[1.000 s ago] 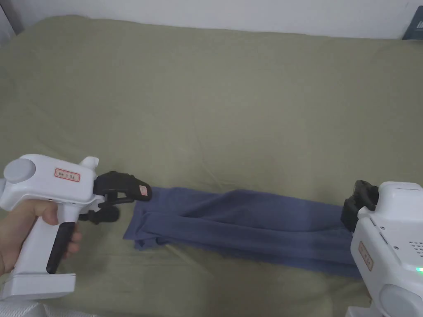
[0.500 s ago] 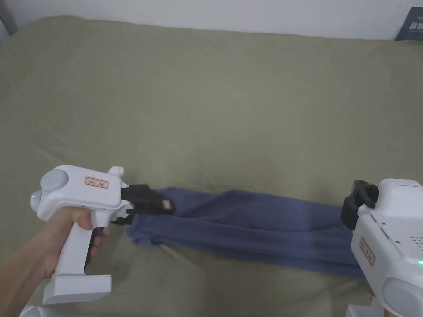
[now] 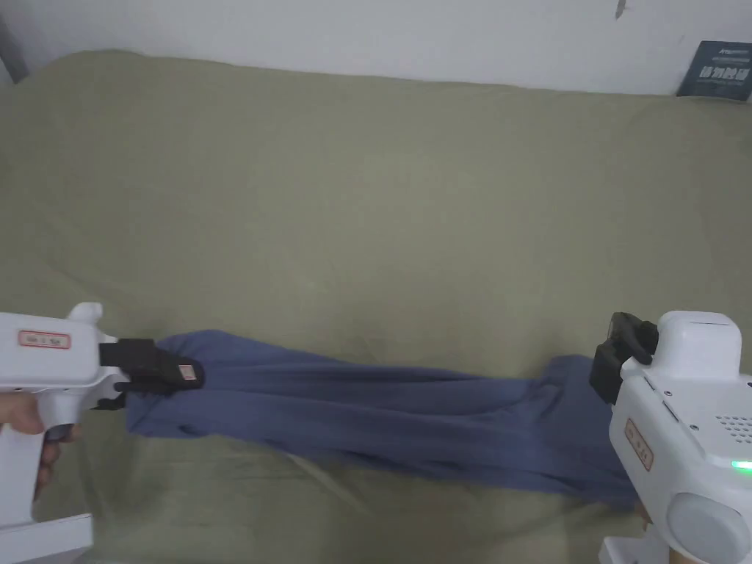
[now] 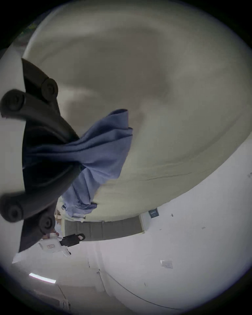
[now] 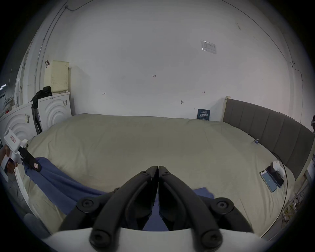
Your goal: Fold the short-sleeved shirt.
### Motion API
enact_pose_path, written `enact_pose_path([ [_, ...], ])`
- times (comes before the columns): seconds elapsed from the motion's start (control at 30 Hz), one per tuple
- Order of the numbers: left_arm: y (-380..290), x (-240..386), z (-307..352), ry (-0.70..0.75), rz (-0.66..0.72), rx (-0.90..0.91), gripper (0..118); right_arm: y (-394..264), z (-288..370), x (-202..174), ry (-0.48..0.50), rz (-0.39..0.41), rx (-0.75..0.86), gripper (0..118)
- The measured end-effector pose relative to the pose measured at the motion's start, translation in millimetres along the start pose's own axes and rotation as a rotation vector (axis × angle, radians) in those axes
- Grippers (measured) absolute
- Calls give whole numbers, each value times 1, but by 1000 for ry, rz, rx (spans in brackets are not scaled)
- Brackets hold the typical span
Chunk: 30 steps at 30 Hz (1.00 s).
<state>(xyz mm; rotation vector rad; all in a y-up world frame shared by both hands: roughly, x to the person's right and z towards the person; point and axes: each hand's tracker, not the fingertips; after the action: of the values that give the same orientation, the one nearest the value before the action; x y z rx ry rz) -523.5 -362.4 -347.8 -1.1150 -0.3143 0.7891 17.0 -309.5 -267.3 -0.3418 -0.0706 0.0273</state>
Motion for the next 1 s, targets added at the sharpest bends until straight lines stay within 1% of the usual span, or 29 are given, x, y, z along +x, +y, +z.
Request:
enact_pose_path([
  [0.03, -2, -1, 11, 28, 2, 17, 6, 0, 1, -1, 4, -3, 4, 6],
  [0.1, -4, 6, 29, 69, -43, 24, 6, 1, 2, -6, 10, 2, 10, 6],
  [0.17, -12, 21, 33, 59, -63, 12, 6, 1, 3, -8, 15, 0, 22, 6],
  [0.3, -24, 72, 23, 118, -202, 24, 6, 4, 6, -11, 24, -14, 27, 6],
  [0.47, -41, 143, -17, 119, -366, -31, 6, 5, 13, -12, 31, 5, 44, 6],
  [0.6, -59, 181, -63, 163, -462, -100, 6, 6, 16, -9, 37, 3, 40, 6],
  [0.7, -73, 199, -104, 215, -516, -143, 6, 4, 19, -6, 39, 0, 33, 6],
  [0.77, -77, 202, -136, 224, -503, -177, 7, 1, 19, -4, 38, 3, 25, 6],
  [0.8, -80, 204, -149, 225, -495, -184, 15, 0, 20, -3, 39, 3, 23, 6],
  [0.83, -85, 205, -161, 214, -470, -218, 50, -1, 20, -2, 37, 3, 19, 6],
  [0.87, -89, 206, -174, 197, -488, -240, 91, -3, 20, -2, 36, 3, 14, 6],
  [0.9, -93, 206, -184, 196, -490, -247, 118, -4, 21, -1, 38, 1, 10, 6],
  [0.93, -98, 205, -189, 199, -487, -218, 117, -5, 21, 0, 38, 0, 4, 6],
  [0.97, -99, 207, -183, 186, -501, -129, 111, -6, 21, 1, 37, 4, -2, 6],
  [1.0, -98, 207, -180, 184, -491, -109, 110, -7, 21, 2, 37, 8, -7, 6],
])
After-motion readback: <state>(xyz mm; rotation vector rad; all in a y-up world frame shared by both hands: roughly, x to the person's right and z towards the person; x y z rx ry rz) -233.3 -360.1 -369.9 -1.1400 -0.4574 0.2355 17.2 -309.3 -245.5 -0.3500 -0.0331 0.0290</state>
